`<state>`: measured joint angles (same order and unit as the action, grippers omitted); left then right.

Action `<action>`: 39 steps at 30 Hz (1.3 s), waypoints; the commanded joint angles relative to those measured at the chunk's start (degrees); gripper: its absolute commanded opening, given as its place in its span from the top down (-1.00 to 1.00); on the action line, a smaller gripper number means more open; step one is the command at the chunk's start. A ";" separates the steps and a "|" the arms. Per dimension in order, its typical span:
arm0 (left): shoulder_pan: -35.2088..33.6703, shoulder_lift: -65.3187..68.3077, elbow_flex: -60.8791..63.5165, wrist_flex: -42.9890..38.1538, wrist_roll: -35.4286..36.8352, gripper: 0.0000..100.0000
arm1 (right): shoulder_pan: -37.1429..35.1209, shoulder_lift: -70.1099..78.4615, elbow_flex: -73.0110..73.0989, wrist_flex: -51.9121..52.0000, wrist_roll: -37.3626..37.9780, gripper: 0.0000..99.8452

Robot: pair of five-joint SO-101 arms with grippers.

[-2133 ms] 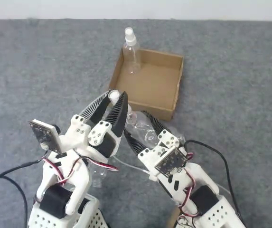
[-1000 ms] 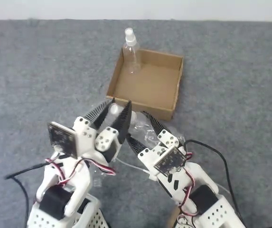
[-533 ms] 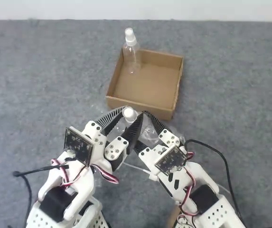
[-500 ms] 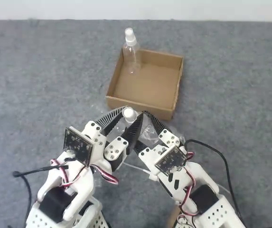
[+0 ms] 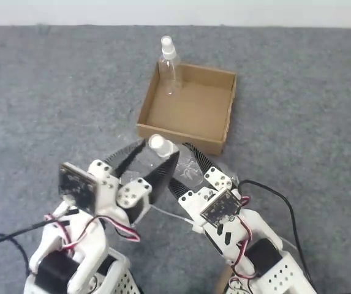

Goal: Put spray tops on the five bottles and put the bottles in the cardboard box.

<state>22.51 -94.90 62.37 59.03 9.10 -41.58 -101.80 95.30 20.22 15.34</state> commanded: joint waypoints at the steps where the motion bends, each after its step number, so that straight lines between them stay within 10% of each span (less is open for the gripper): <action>1: -5.19 -0.09 -4.00 0.09 5.19 0.44 | 0.57 -2.24 1.14 0.22 0.44 0.99; 20: -16.88 -0.18 -7.69 0.79 9.85 0.43 | 0.57 -2.24 1.14 0.22 0.44 0.99; 39: -7.38 -0.09 3.65 -7.65 2.73 0.50 | 0.57 -2.24 1.14 0.22 0.44 0.99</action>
<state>11.69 -94.99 65.27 52.35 14.37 -41.41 -101.80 95.30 20.31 15.34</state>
